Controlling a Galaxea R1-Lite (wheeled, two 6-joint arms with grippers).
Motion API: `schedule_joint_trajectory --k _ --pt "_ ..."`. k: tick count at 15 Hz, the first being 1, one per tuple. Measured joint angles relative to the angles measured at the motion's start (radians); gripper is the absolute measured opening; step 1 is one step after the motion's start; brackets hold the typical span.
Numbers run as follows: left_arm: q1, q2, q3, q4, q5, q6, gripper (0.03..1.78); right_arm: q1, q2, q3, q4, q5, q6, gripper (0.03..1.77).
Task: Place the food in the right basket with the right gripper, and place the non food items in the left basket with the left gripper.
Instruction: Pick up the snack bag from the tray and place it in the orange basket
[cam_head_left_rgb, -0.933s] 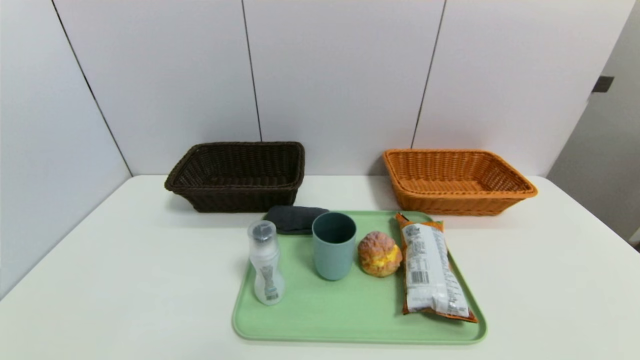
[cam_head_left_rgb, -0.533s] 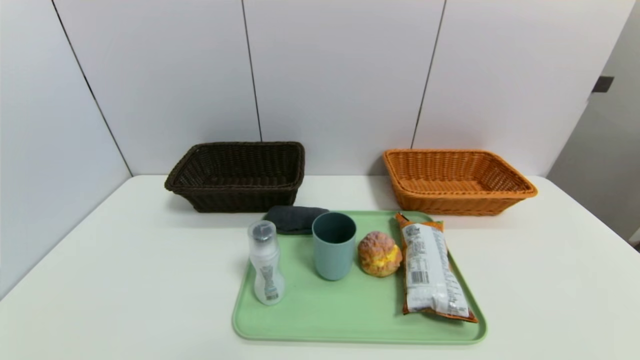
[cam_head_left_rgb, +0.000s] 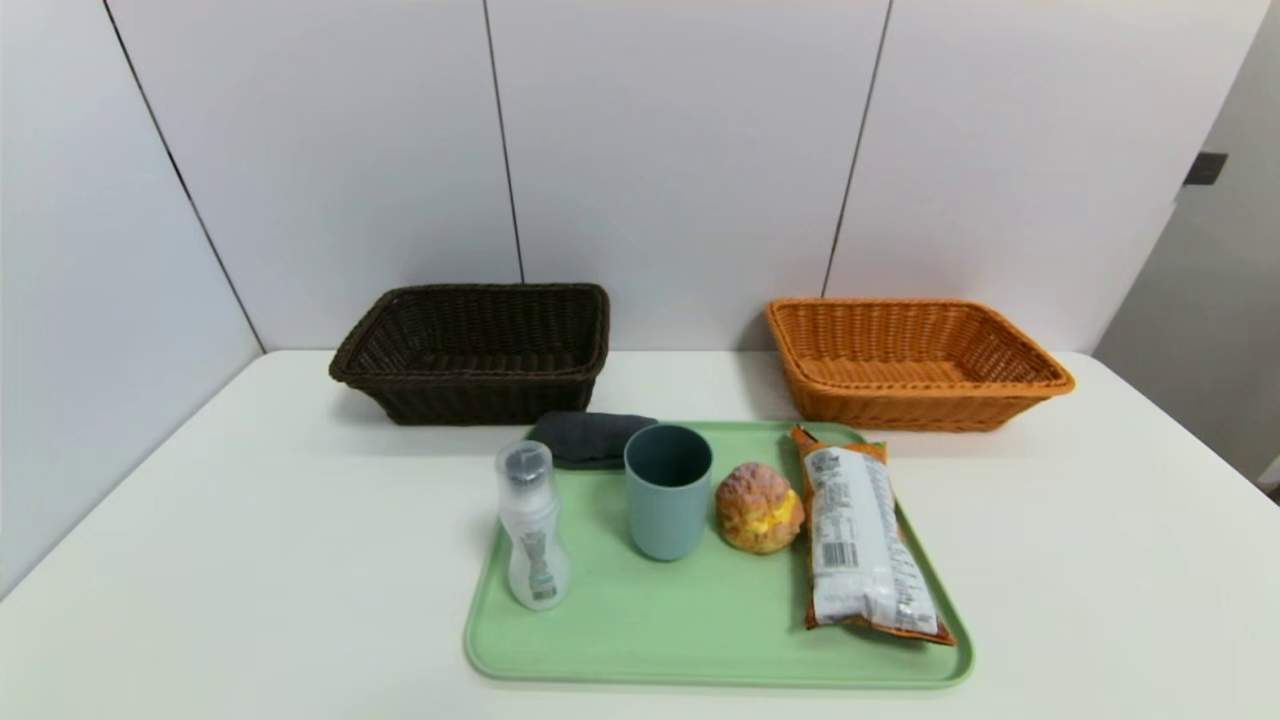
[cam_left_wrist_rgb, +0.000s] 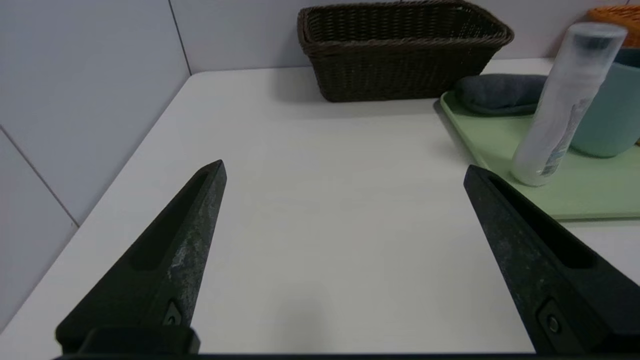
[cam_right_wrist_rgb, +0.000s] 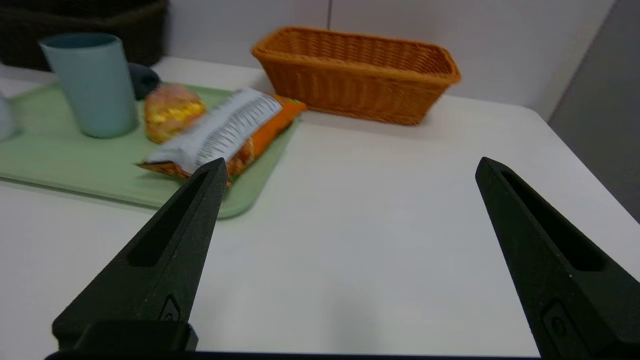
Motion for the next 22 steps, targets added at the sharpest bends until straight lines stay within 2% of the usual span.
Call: schedule_joint_trajectory --k 1,4,9,14,18,22 --pt "0.0 0.044 -0.036 -0.015 -0.011 -0.002 1.69 0.0 0.032 -0.064 0.015 0.036 0.017 1.71" --pt "0.0 0.254 -0.133 -0.149 -0.023 -0.042 1.69 0.007 0.201 -0.251 0.016 0.088 0.041 1.71" --pt "-0.001 0.66 -0.292 -0.408 -0.027 -0.099 1.69 0.025 0.564 -0.44 -0.081 0.14 0.049 1.71" --pt "-0.033 0.975 -0.382 -0.453 -0.028 -0.117 1.69 0.034 0.914 -0.573 -0.163 0.198 0.051 1.71" --pt "-0.069 1.154 -0.449 -0.447 -0.027 -0.122 1.69 0.085 1.167 -0.738 -0.099 0.194 0.049 1.71" --pt "-0.074 1.221 -0.498 -0.367 -0.028 -0.115 1.69 0.169 1.371 -0.967 0.15 0.111 0.05 1.71"
